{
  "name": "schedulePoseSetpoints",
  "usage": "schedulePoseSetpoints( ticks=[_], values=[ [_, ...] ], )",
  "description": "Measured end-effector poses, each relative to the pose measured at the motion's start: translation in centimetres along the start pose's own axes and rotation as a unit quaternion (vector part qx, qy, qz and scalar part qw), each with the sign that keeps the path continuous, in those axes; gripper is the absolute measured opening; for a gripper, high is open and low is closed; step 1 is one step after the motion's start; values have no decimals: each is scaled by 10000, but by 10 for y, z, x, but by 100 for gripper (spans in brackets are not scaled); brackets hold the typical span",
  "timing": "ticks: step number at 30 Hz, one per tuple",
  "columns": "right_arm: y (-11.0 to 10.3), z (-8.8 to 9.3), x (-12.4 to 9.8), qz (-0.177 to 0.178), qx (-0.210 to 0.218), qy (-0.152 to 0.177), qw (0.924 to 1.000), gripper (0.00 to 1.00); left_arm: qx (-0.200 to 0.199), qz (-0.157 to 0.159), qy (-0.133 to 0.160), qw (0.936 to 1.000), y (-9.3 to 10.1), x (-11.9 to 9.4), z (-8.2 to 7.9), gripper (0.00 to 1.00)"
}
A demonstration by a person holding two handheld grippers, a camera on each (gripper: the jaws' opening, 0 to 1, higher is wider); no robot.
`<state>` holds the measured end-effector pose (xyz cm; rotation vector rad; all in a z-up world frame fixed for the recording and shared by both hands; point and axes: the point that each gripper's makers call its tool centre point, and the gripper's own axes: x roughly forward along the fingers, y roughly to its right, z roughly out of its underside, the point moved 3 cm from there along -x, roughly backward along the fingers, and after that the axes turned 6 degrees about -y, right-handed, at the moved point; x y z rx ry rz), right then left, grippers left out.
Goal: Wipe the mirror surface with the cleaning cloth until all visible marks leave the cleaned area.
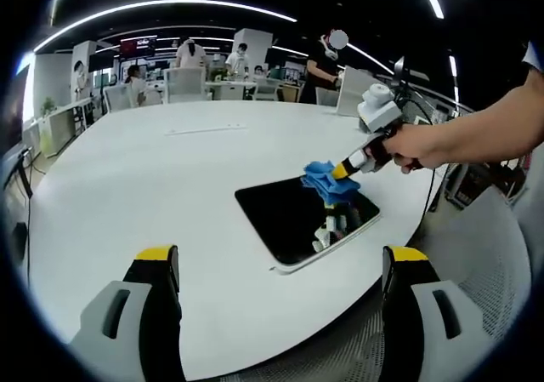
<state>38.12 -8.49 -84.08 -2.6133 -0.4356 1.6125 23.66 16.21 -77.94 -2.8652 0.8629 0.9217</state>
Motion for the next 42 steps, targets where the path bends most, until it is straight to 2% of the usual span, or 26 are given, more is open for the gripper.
schedulePoseSetpoints(
  ticks=[6,14,18,23,27,30,34,37,38,40,42],
  values=[
    [2,-11,5,49,21,2,10000,0,-2,-19,21,10000,-1,0,-1,99],
    [4,-11,6,-15,16,29,10000,0,13,-62,38,10000,-2,0,-1,99],
    [9,-15,-8,-32,-44,163,9999,0,10,-99,49,9999,-3,-1,-2,99],
    [31,-15,-34,9,11,298,9996,0,-6,-107,54,9999,-3,-1,-2,99],
    [53,-7,-53,110,101,355,9993,0,-4,-98,33,9999,-3,0,-1,99],
    [66,3,-56,181,168,317,9992,0,13,-88,11,10000,-2,0,-1,99],
    [84,27,-42,311,188,44,9993,0,26,-90,-22,10000,-2,0,0,99],
    [91,53,-27,288,203,-277,9990,0,49,-76,-5,10000,-1,0,-1,99],
    [85,45,-31,101,148,152,9997,0,47,-71,4,10000,-1,0,-1,99],
    [89,50,-31,124,249,-24,9996,0,30,-78,30,10000,-1,0,-2,99],
    [88,46,-32,131,283,-73,9995,1,5,-71,84,9999,-1,-1,-3,99]
  ],
)
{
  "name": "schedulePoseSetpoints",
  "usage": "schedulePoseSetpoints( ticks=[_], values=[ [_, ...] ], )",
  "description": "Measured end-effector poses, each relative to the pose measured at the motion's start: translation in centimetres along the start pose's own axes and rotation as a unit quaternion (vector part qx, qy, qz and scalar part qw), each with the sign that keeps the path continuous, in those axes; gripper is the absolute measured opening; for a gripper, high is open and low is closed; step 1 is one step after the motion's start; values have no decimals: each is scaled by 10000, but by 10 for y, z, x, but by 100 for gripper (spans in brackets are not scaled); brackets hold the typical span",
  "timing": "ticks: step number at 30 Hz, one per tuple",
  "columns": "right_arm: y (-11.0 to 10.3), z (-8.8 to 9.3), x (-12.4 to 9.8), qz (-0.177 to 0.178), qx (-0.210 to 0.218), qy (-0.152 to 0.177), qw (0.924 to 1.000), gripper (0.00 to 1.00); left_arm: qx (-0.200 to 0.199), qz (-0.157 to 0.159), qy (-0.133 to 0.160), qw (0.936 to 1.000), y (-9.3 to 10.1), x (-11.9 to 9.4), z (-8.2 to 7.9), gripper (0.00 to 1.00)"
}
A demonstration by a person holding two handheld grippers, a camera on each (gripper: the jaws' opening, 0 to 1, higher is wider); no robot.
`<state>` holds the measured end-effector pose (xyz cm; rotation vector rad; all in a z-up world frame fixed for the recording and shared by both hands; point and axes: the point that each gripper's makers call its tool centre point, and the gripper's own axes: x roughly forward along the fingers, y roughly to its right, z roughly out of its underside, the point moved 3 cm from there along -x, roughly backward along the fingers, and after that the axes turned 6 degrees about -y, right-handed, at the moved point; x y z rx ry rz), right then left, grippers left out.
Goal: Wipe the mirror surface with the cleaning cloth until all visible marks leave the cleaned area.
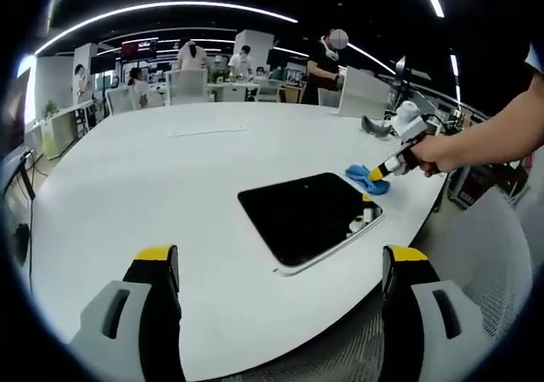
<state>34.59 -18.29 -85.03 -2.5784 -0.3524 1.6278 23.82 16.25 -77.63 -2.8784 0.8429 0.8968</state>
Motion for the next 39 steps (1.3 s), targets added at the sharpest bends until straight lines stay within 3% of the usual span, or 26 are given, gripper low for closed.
schedulePoseSetpoints(
  ticks=[4,8,11,12,14,17,26,30,32,38,39],
  values=[
    [7,-12,-15,320,-352,338,9983,22,-23,-30,14,10000,-1,-1,-1,99],
    [9,-12,-35,230,-436,705,9963,55,-10,-43,-14,10000,-1,-1,0,99],
    [11,-14,-51,117,-978,1055,9895,69,145,-31,-82,9999,1,-1,1,99],
    [14,-11,-58,230,-1078,1003,9888,75,147,-18,-99,9998,2,0,2,99],
    [14,-4,-72,-25,-1164,1178,9862,85,139,5,-138,9998,2,0,3,99],
    [26,4,-85,4,-1309,1391,9816,94,62,20,-114,9999,1,-1,4,99],
    [36,47,-103,19,-1399,1480,9791,98,158,25,-31,9999,1,0,2,99],
    [38,67,-115,83,-1240,1548,9801,98,236,12,-2,9997,1,1,0,99],
    [48,68,-111,67,-1165,1578,9806,98,248,31,35,9997,1,1,-2,99],
    [48,105,-118,135,-675,1743,9823,98,201,99,-8,9997,5,4,-6,99],
    [45,105,-121,136,-559,1931,9795,98,104,0,69,9999,1,3,-10,99]
  ],
)
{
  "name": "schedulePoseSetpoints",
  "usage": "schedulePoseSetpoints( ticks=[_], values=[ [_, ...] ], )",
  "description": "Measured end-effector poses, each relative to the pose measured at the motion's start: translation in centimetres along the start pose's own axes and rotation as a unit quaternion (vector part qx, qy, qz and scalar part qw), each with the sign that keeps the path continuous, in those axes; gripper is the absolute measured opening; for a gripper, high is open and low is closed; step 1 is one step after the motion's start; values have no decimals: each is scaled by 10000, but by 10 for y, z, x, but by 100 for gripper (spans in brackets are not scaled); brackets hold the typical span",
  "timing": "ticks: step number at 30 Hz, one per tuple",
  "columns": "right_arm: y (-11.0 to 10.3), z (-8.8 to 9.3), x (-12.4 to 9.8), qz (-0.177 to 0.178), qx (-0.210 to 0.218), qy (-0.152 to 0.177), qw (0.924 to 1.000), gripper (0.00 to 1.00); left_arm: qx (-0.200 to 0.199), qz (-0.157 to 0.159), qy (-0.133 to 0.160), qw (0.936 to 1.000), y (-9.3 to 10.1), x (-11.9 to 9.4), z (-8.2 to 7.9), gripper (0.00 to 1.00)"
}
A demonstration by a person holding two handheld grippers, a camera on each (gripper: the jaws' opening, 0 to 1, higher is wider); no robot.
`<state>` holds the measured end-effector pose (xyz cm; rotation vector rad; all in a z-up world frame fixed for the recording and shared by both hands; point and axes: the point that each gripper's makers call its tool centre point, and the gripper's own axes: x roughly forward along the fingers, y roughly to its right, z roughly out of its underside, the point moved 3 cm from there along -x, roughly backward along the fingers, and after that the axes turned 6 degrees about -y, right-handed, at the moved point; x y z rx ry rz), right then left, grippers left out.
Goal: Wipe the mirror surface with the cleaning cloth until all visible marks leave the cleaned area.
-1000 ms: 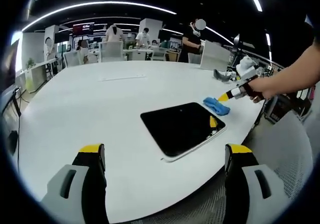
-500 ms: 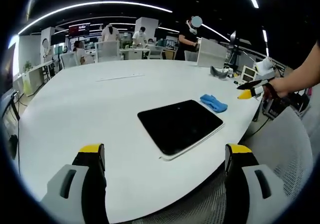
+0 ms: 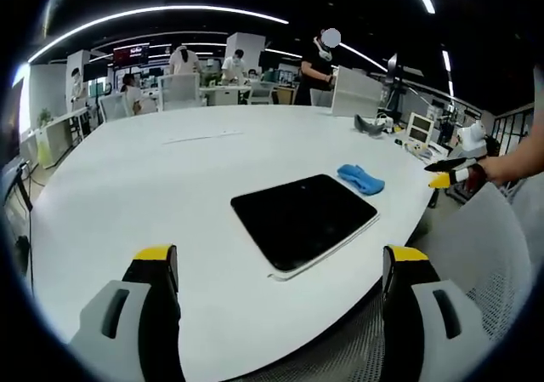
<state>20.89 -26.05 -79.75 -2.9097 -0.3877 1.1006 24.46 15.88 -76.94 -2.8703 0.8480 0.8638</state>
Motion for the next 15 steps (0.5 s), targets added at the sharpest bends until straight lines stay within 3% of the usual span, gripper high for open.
schedulePoseSetpoints(
  ticks=[3,8,11,15],
  values=[
    [-9,-10,-4,32,185,374,9991,98,-117,-96,139,9998,-7,-3,-2,99],
    [-27,-20,-1,-2,59,558,9984,98,135,-206,284,9993,-6,-5,-6,99],
    [-32,-20,1,-130,132,537,9984,98,-101,-189,177,9996,-9,-4,-3,99],
    [-39,-18,3,-185,-10,321,9993,98,59,-164,237,9996,-4,-5,-5,99]
  ],
)
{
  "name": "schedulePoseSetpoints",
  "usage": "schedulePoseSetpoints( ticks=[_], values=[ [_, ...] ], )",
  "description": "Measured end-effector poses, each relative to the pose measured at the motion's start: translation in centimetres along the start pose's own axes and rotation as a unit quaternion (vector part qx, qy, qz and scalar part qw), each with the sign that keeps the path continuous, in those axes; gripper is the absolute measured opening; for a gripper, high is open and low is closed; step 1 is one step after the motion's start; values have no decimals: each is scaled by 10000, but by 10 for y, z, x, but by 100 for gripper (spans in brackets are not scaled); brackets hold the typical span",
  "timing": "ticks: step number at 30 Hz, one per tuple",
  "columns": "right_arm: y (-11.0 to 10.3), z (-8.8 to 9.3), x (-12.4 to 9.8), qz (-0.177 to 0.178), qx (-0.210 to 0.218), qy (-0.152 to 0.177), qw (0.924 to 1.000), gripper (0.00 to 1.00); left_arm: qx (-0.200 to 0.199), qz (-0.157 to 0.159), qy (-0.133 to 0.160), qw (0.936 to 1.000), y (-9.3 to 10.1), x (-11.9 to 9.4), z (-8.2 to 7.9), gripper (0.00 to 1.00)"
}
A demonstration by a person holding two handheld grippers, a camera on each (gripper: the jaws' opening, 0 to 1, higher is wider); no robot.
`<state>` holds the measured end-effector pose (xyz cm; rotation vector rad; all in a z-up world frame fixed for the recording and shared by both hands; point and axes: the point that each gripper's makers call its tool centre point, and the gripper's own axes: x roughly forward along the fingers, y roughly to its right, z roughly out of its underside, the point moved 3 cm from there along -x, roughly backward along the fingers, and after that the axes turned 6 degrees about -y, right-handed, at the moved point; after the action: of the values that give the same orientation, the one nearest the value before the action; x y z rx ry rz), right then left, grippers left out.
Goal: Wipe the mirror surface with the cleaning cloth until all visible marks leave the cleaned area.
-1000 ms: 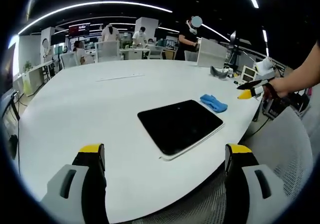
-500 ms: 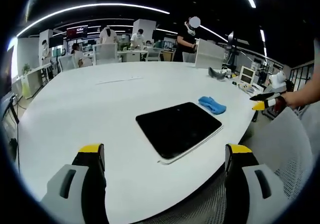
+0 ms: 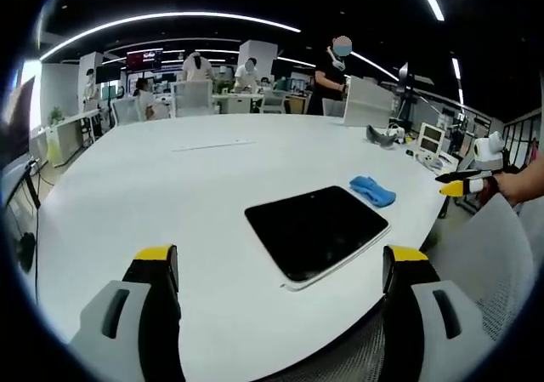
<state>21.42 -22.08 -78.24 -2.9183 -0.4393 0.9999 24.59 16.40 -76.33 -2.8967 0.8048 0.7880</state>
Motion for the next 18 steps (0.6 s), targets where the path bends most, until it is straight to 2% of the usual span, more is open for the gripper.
schedulePoseSetpoints(
  ticks=[3,4,5,6,9,12,13,14,16,18],
  values=[
    [-3,0,4,-38,-132,-227,9996,98,12,56,-26,10000,1,1,1,99],
    [-4,-1,5,-38,-138,-254,9996,98,-38,142,-118,9998,4,2,4,99],
    [-4,-2,7,-35,-141,-335,9993,98,-108,235,-401,9989,6,4,12,99],
    [-5,-3,9,-59,-164,-397,9991,98,-58,212,-474,9986,6,5,14,99],
    [-2,-4,14,-40,-270,-403,9988,98,-48,149,-310,9994,4,3,9,99],
    [1,-2,21,-36,-222,-341,9992,98,-66,99,-315,9994,2,2,10,99],
    [-2,-2,19,-64,-182,-326,9993,98,-15,19,-258,9997,0,1,8,99],
    [-5,-3,19,-107,-148,-297,9994,98,112,-123,-74,9998,-4,0,2,99],
    [-15,-2,19,-142,-132,-272,9994,98,17,-54,-43,10000,-3,0,2,99],
    [-14,-2,21,-177,-79,-180,9997,98,-10,-11,-61,10000,-2,0,1,99]
  ],
)
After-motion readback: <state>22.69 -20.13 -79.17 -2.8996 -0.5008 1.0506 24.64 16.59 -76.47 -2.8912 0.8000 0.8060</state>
